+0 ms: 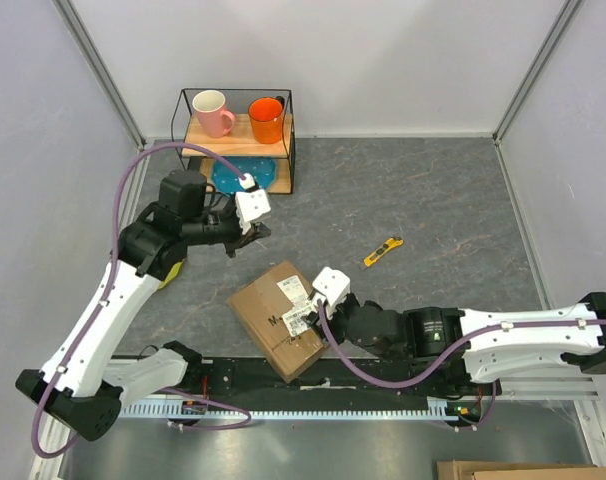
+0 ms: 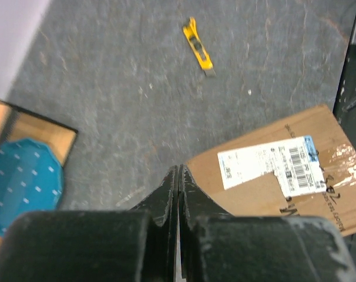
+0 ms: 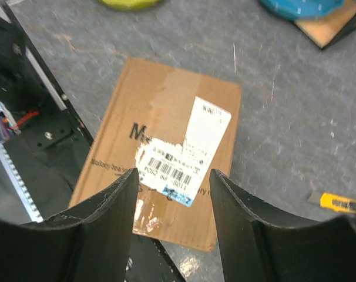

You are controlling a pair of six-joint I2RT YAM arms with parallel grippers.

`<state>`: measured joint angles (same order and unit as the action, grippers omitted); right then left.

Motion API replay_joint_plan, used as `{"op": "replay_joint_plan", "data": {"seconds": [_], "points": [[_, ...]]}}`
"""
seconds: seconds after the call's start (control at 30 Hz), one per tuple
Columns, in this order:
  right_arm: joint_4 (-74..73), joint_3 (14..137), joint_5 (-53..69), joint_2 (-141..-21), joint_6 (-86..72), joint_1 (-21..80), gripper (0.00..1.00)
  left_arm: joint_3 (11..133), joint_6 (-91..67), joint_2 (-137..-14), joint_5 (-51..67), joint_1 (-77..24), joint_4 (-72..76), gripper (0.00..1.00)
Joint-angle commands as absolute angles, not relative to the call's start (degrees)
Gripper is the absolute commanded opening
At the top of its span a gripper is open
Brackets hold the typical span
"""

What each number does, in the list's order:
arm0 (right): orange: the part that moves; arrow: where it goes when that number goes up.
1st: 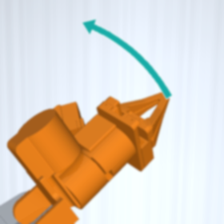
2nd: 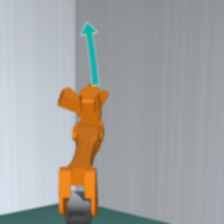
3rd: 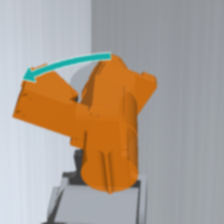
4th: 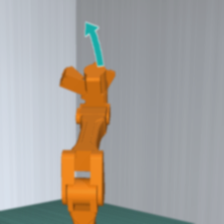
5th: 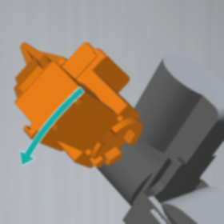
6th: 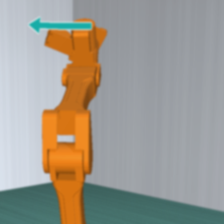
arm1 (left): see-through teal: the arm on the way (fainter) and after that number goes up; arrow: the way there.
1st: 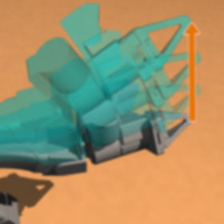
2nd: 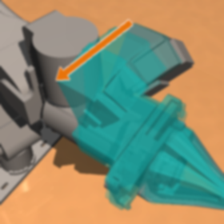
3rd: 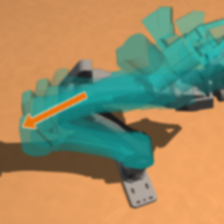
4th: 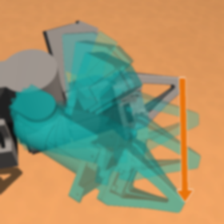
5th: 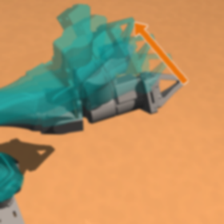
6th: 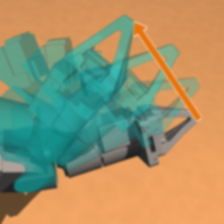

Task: Unpack the express box
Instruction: Adjust the express box at the center of the board.

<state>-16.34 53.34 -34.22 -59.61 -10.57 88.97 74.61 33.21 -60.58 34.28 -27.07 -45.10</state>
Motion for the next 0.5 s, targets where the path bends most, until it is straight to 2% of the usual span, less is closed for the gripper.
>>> {"op": "replay_joint_plan", "data": {"seconds": [0.0,0.13,0.27,0.47], "points": [[-15.5,49.4,-34.6,-61.6,-18.8,87.5,0.57,68.2,31.6,-62.0,31.5,-23.9,-46.7,0.02],[-15.6,46.8,-31.6,-63.1,-22.1,86.7,0.36,62.5,33.5,-64.6,28.9,-16.1,-43.6,0.02],[-16.2,44.8,-29.3,-63.2,-26.7,86.7,0.29,61.0,36.7,-70.2,28.4,-8.8,-39.7,0.02],[-18.6,42.4,-23.5,-60.3,-34.4,86.7,0.13,57.9,42.8,-78.1,33.4,-8.0,-41.7,0.02]]}}
